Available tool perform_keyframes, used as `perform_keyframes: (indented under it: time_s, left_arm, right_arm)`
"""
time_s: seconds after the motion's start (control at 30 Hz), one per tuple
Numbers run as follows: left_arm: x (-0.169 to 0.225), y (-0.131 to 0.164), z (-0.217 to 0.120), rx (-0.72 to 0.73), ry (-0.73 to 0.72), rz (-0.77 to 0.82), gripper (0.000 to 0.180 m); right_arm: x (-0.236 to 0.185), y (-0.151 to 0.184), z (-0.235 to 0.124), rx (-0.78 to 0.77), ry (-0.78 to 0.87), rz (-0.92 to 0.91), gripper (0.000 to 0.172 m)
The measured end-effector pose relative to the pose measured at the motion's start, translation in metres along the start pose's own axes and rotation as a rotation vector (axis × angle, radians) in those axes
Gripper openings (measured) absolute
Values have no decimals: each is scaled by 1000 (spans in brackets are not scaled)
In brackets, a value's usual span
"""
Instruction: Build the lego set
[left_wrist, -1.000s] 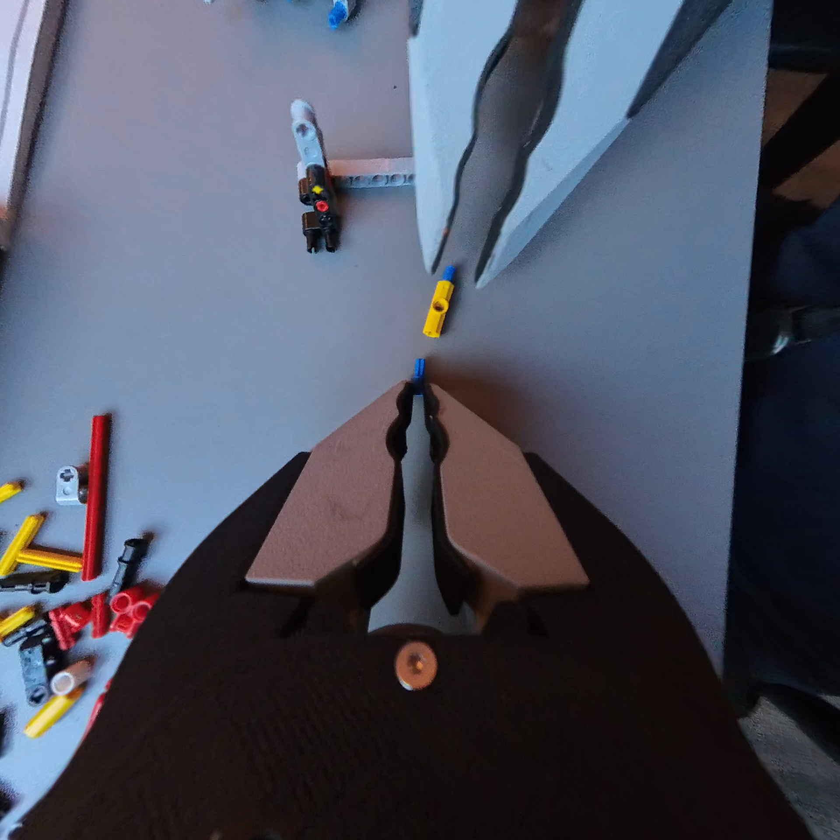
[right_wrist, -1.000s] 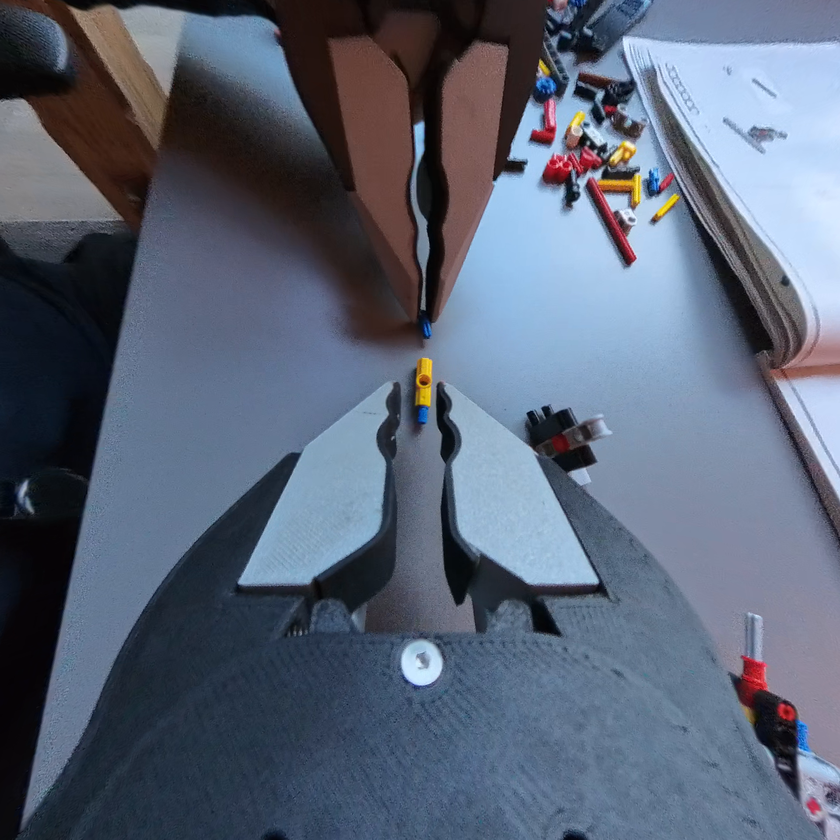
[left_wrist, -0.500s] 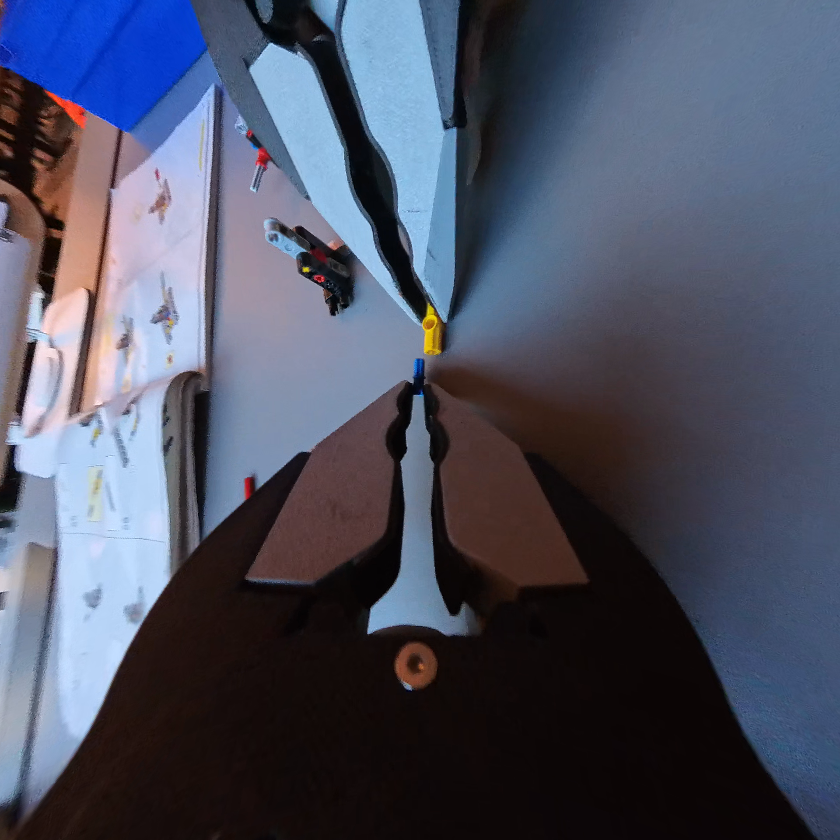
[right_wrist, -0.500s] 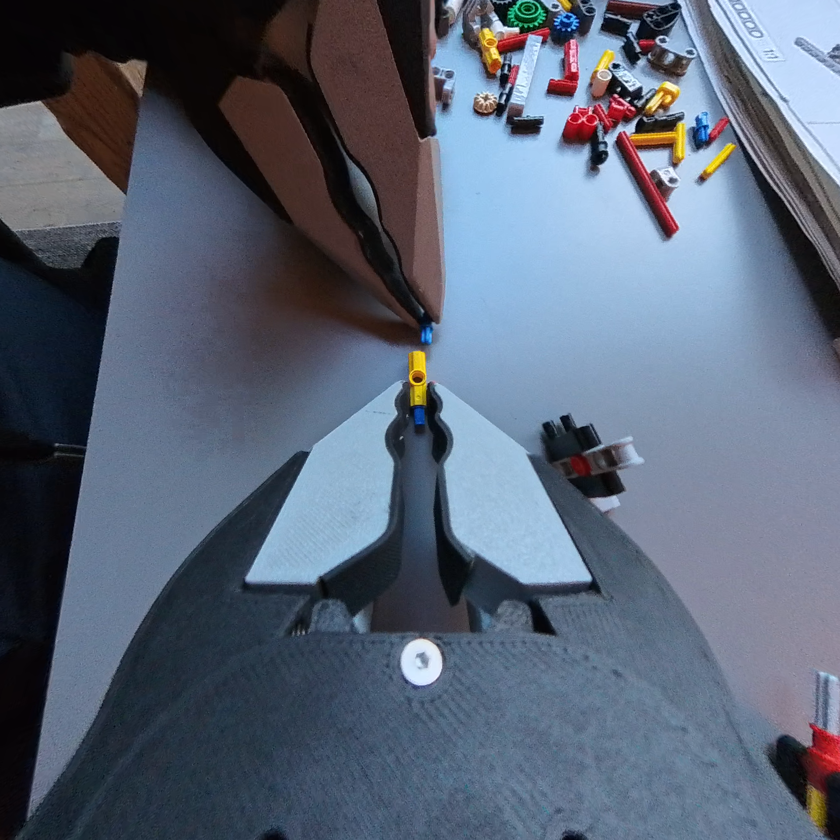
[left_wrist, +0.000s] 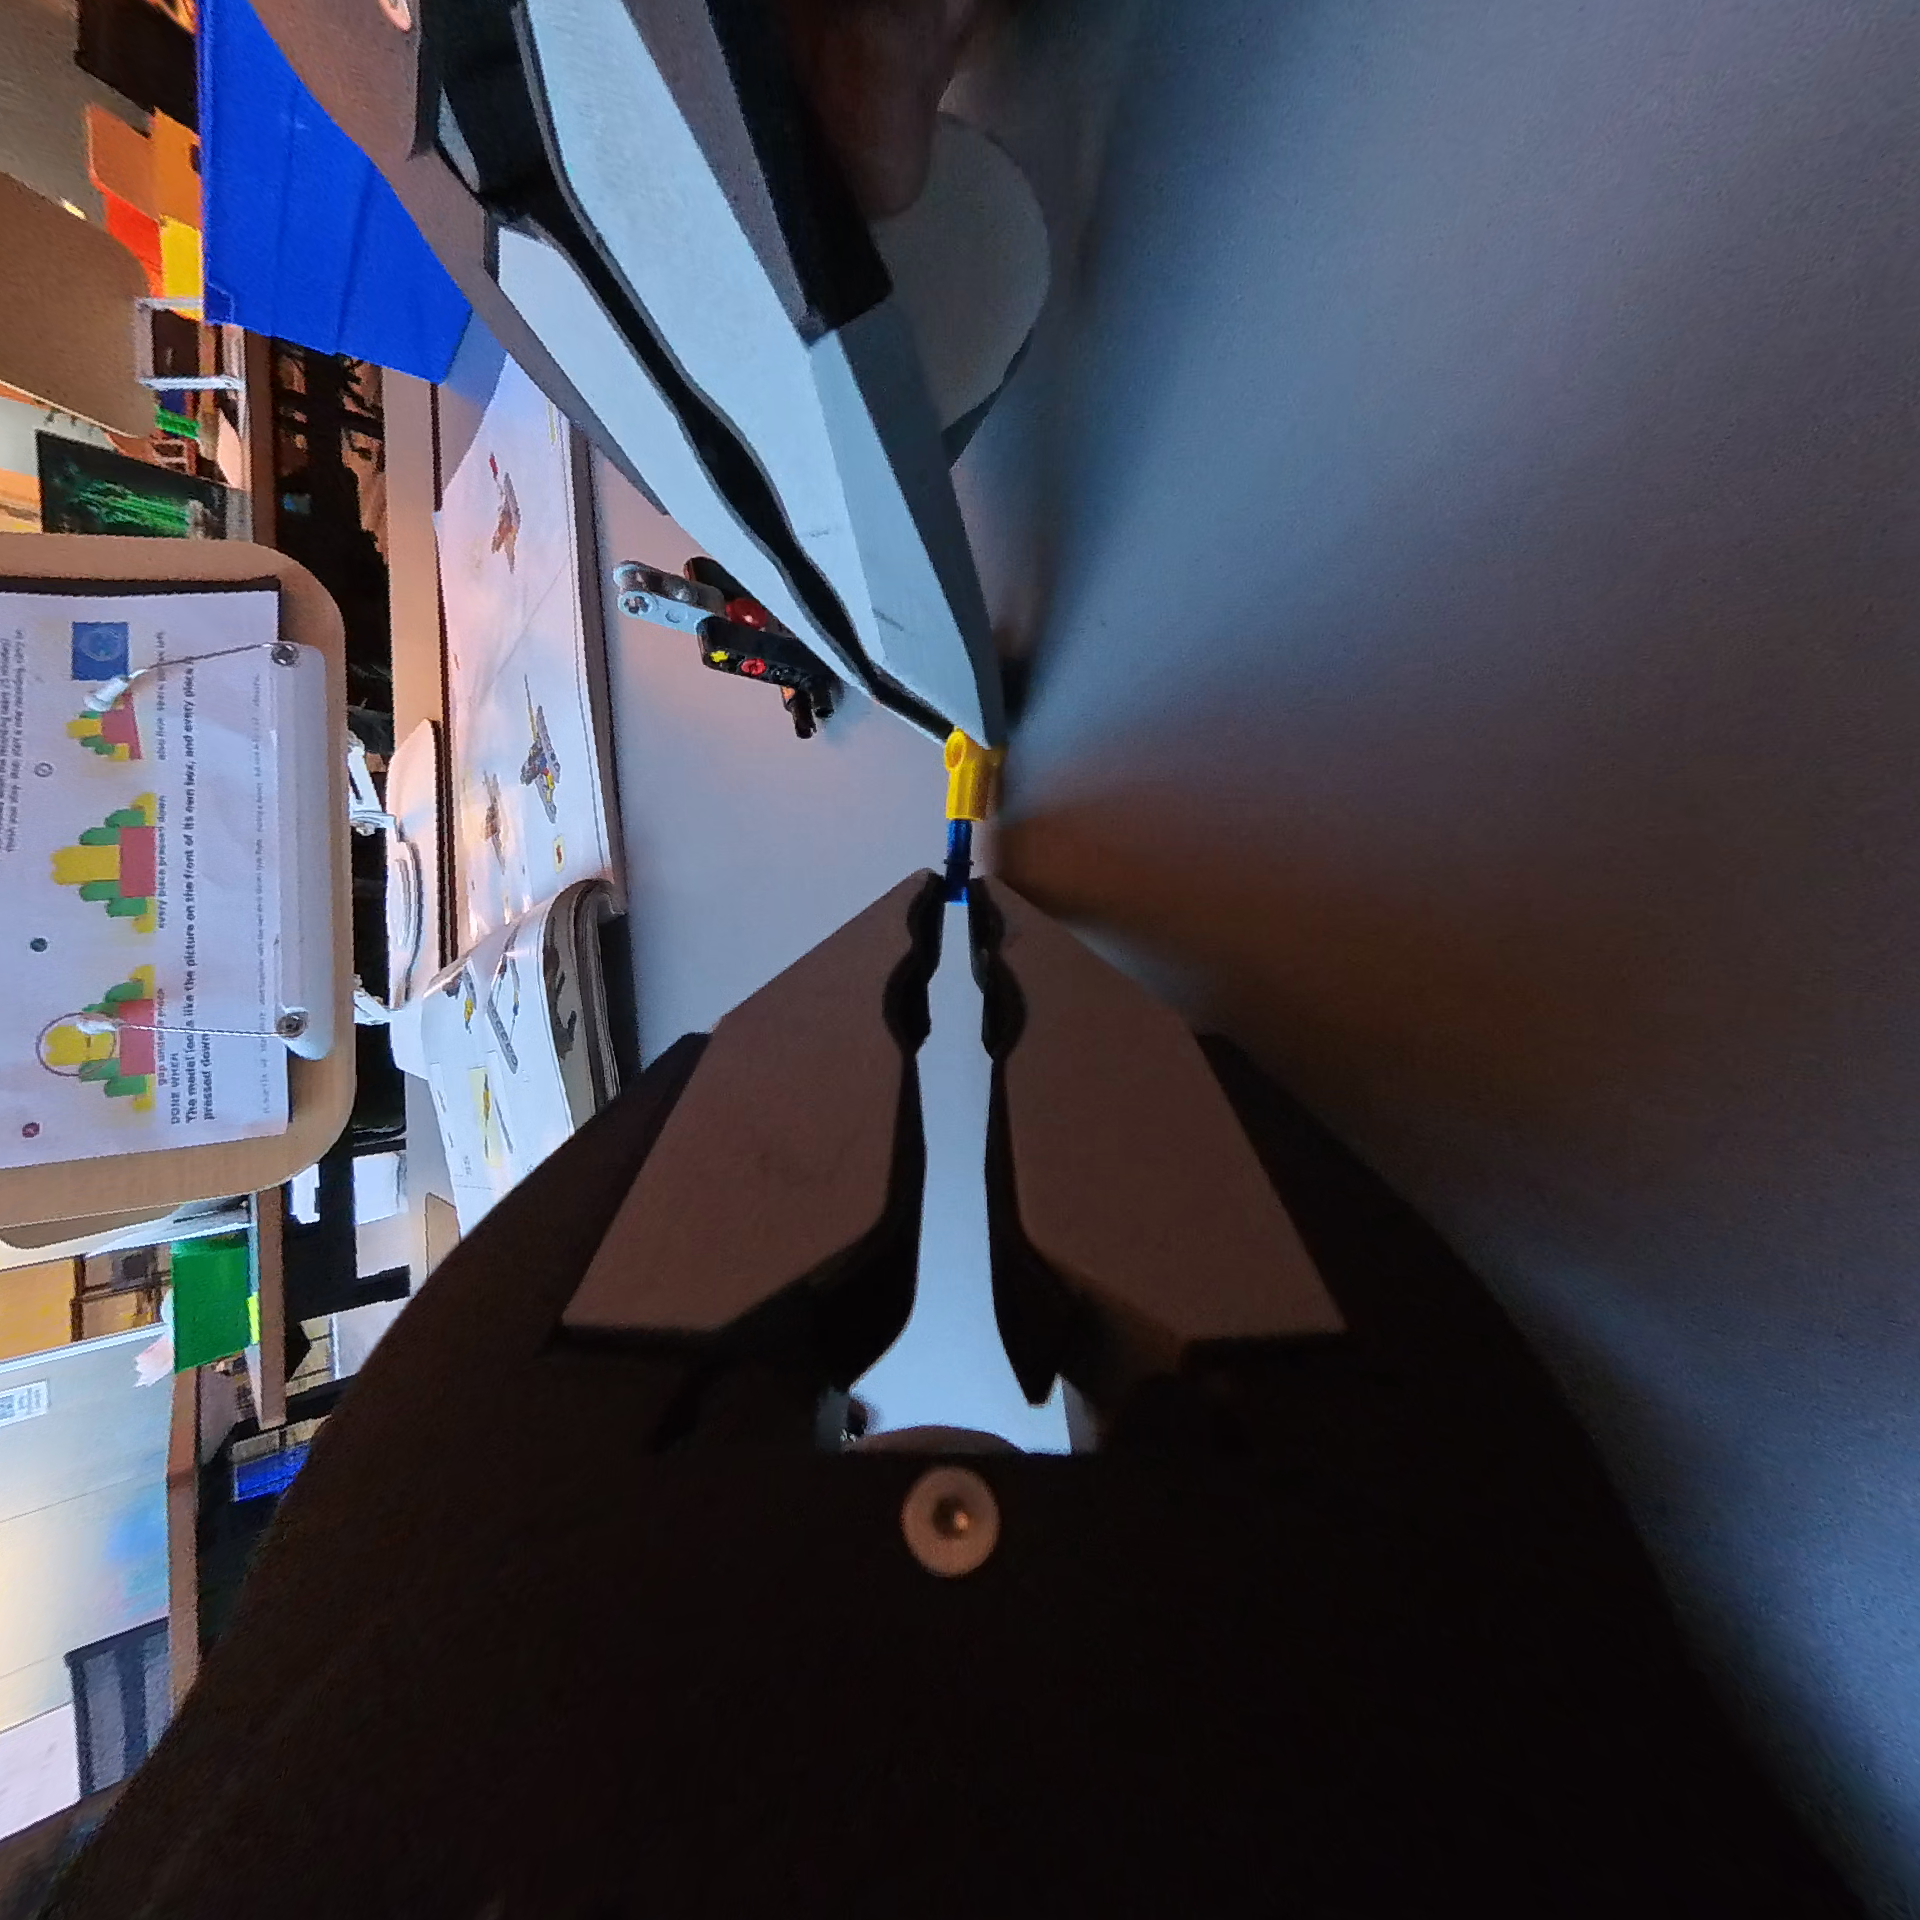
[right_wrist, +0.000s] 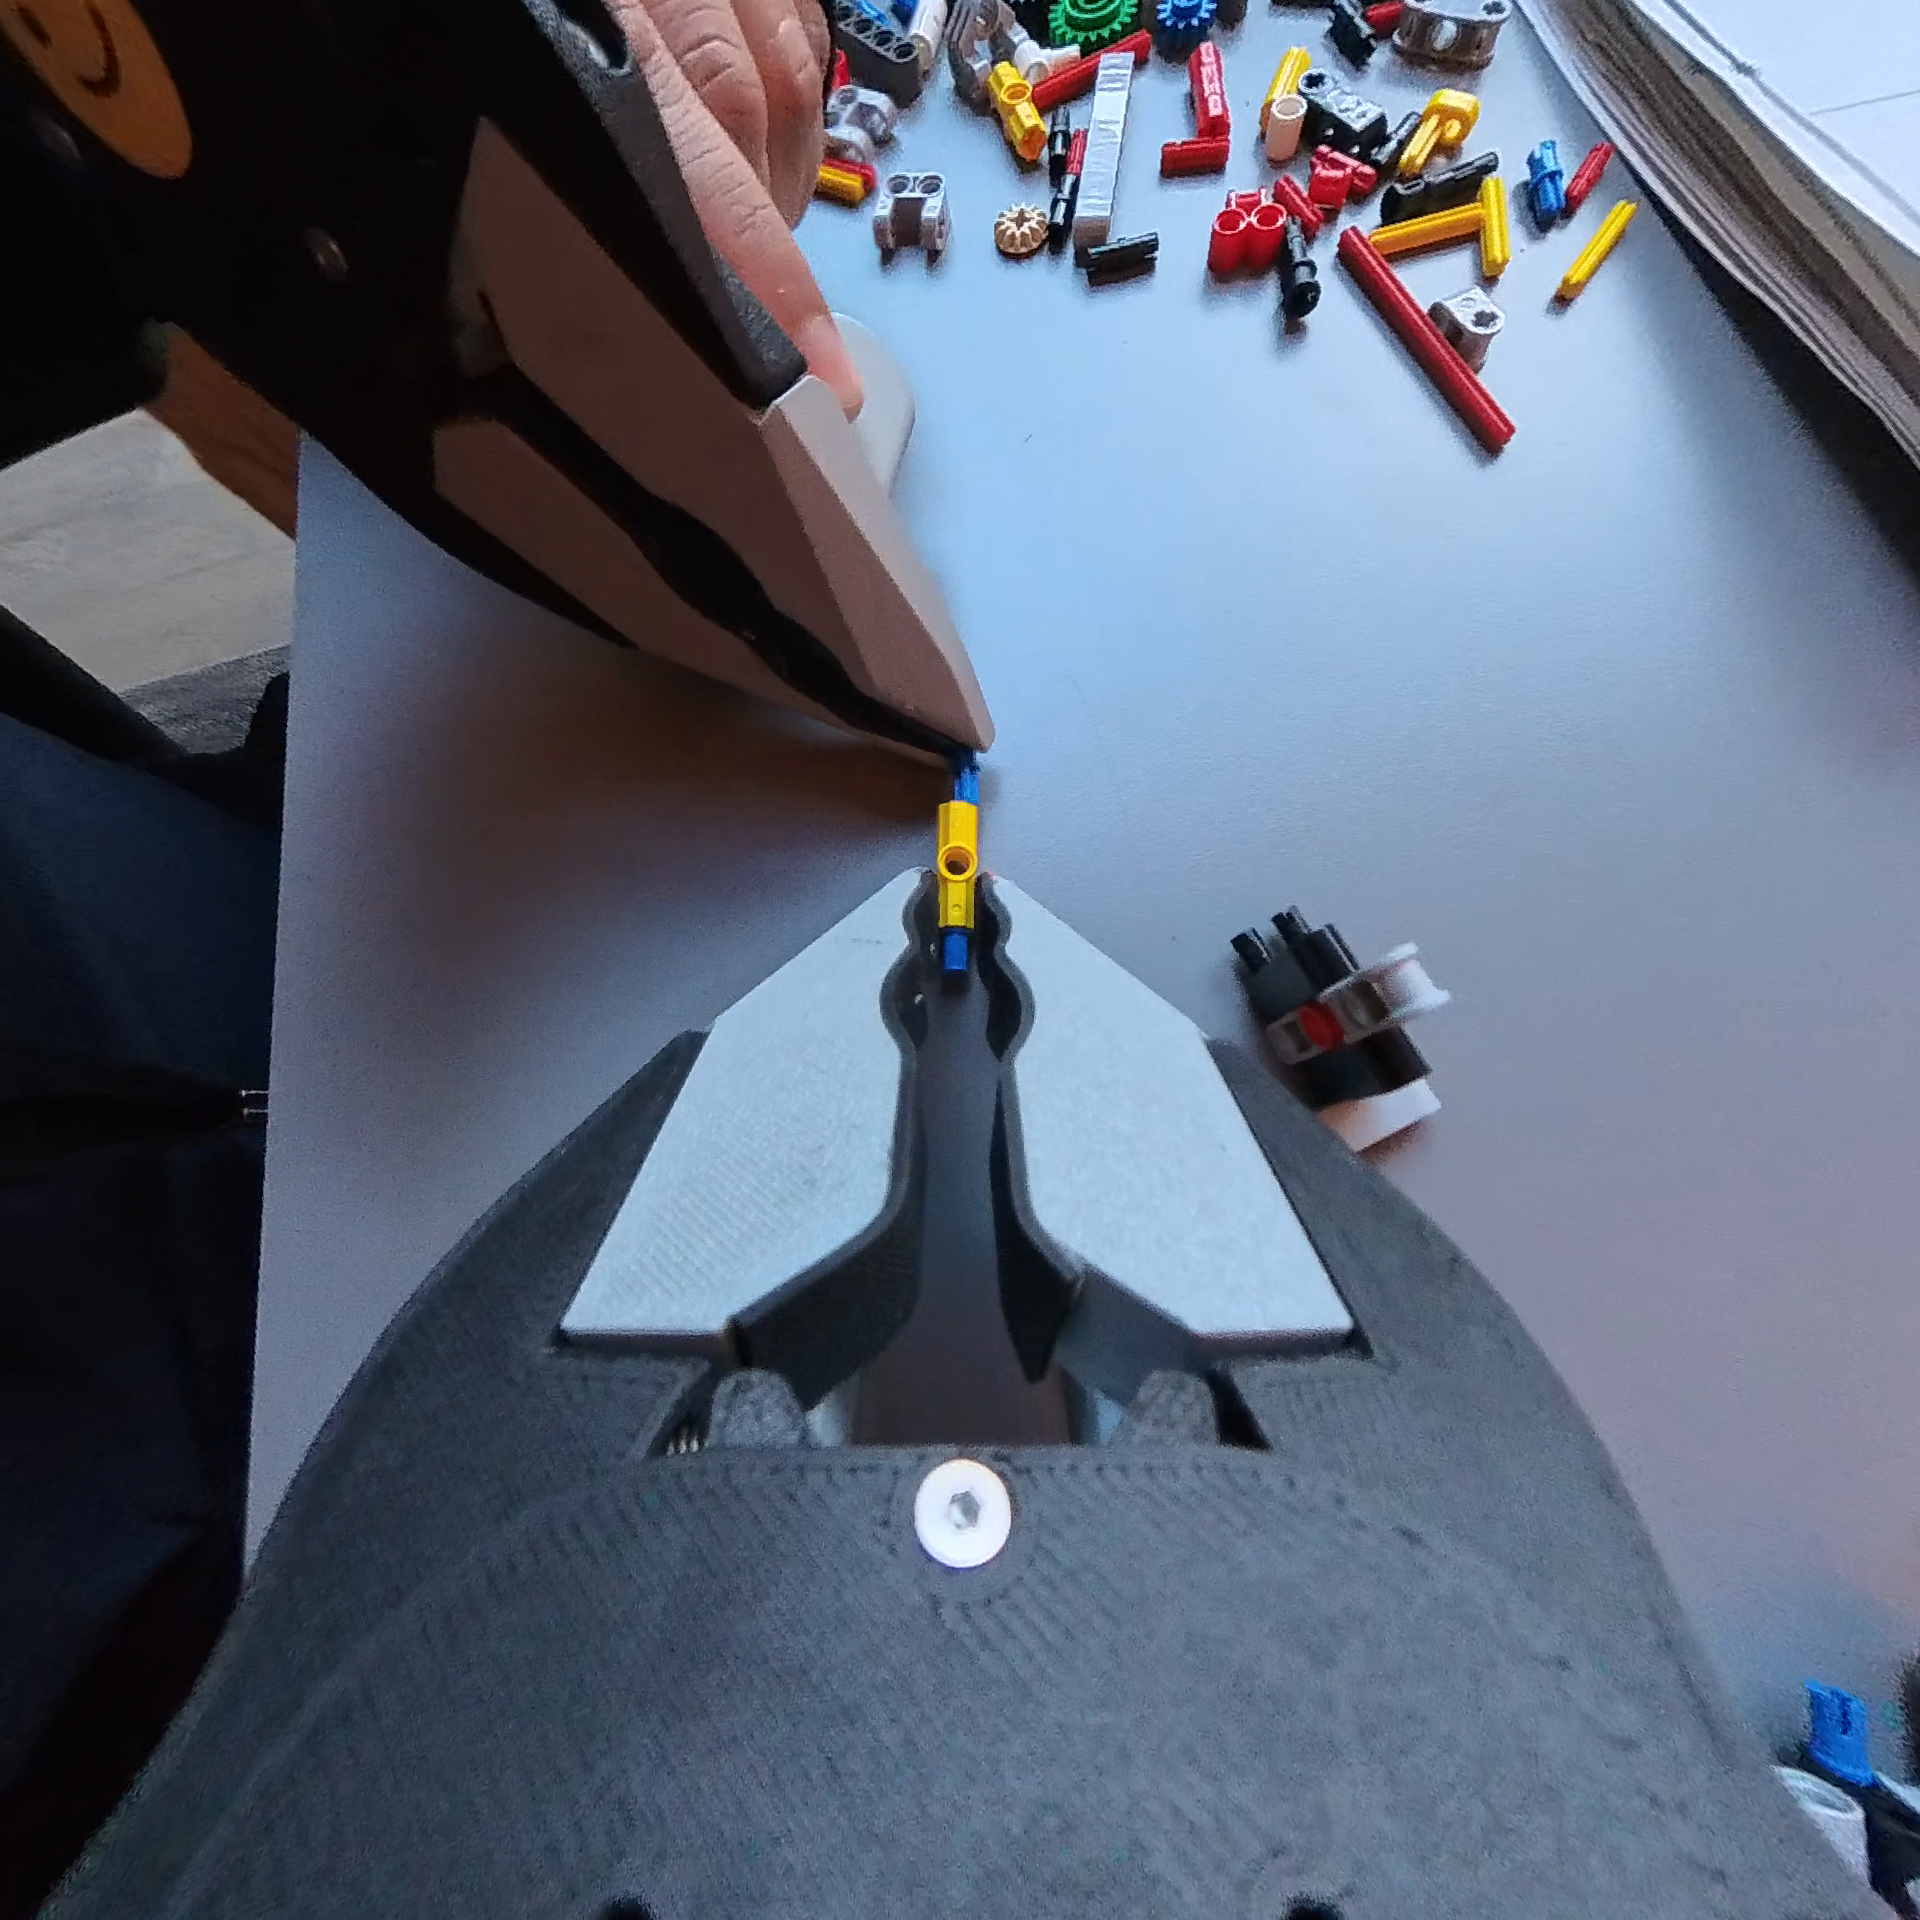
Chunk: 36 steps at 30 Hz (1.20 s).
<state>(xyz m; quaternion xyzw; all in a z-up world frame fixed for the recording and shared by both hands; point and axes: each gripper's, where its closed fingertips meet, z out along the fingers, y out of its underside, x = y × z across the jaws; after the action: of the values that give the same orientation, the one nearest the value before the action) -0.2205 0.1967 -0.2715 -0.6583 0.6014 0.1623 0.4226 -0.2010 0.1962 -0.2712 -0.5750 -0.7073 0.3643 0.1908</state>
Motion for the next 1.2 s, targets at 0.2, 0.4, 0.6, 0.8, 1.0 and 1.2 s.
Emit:
perform_keyframes:
  time_s: [0.2, 0.4, 0.6, 0.8, 1.0, 1.2]
  left_arm:
    - [1, -1, 0, 16, 26, -47, 2]
    - [1, -1, 0, 10, 50, -64, 2]
    - [2, 0, -1, -59, 13, 81, 2]
    - [1, 3, -1, -230, -46, 249, 1]
    - [1, 5, -2, -342, -36, 104, 1]
    - [3, 4, -4, -360, -38, -2, 1]
  right_arm:
    - [1, -1, 0, 2, -3, 21, 4]
    - [0, -1, 2, -4, 18, -22, 3]
    - [-2, -1, 3, -23, 45, -87, 3]
    - [-3, -2, 6, -95, 122, -129, 3]
    - [-2, -4, 7, -90, 140, -68, 3]
    - [-3, -3, 7, -86, 148, -57, 4]
